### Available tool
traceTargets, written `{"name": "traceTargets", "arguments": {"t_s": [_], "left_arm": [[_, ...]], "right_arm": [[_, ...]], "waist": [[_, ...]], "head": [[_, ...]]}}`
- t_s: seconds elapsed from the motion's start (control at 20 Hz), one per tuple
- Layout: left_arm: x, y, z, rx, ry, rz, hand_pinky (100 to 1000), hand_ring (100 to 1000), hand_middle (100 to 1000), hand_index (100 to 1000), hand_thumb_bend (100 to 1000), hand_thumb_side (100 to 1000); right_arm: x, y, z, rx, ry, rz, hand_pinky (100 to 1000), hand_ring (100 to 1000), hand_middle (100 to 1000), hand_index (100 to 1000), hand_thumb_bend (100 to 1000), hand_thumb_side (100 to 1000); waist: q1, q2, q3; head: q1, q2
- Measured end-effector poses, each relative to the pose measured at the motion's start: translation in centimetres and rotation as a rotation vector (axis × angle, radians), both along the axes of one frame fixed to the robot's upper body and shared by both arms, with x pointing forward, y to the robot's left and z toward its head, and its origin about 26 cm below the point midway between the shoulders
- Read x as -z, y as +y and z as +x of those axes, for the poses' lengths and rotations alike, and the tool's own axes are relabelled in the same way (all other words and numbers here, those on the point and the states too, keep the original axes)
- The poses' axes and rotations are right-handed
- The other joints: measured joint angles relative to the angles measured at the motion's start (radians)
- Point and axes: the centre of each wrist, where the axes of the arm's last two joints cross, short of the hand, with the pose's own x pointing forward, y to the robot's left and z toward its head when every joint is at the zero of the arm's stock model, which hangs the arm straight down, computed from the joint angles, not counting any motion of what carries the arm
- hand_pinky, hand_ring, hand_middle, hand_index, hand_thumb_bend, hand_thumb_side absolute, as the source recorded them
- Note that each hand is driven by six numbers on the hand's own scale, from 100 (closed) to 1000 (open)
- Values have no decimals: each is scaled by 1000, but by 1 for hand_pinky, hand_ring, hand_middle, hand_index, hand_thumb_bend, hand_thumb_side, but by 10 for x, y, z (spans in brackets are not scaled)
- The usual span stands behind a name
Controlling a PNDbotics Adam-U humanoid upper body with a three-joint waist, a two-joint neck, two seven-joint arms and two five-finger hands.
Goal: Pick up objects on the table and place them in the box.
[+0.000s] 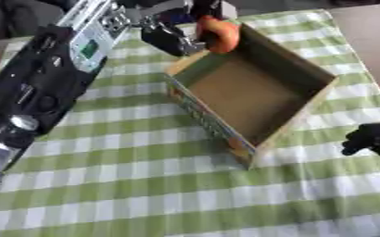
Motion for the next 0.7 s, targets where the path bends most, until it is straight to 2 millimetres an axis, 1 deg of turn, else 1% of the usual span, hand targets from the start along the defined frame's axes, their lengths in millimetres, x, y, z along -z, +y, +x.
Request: {"name": "traceTargets", "arguments": {"t_s": [0.15, 0.2, 0.25, 0.35, 0.45, 0.65, 0.7], "left_arm": [[10, -9, 9, -11, 22, 29, 465, 365, 369, 537, 101, 249], [14, -11, 11, -14, 25, 38, 471, 370, 374, 541, 174, 260], [16, -13, 13, -14, 22, 46, 471, 370, 374, 540, 197, 263], [18, -17, 15, -13, 6, 61, 479, 376, 380, 547, 282, 291], [20, -20, 15, -8, -17, 72, 489, 386, 392, 558, 321, 308], [23, -23, 15, -19, -58, 104, 503, 405, 413, 581, 336, 341], [26, -24, 16, -26, -62, 116, 514, 422, 432, 605, 343, 361]], "right_arm": [[0, 2, 0, -14, 1, -7, 784, 663, 728, 867, 100, 559], [0, 3, 0, -19, 2, -9, 784, 664, 728, 867, 100, 560], [0, 3, 0, -24, 2, -10, 784, 664, 728, 867, 100, 560], [-1, 4, 0, -28, 0, -10, 783, 664, 728, 867, 100, 561], [-1, 4, 0, -32, 1, -11, 783, 664, 728, 867, 100, 561], [-1, 6, 1, -37, -1, -12, 783, 664, 727, 867, 100, 561], [-1, 6, 1, -37, -1, -12, 783, 664, 727, 867, 100, 561]], "waist": [[0, 2, -16], [1, 3, -20], [2, 5, -23], [3, 8, -29], [5, 9, -33], [5, 11, -38], [5, 11, -39]], "head": [[2, -4], [2, -7], [2, -9], [3, -11], [2, -14], [1, -17], [1, -17]]}}
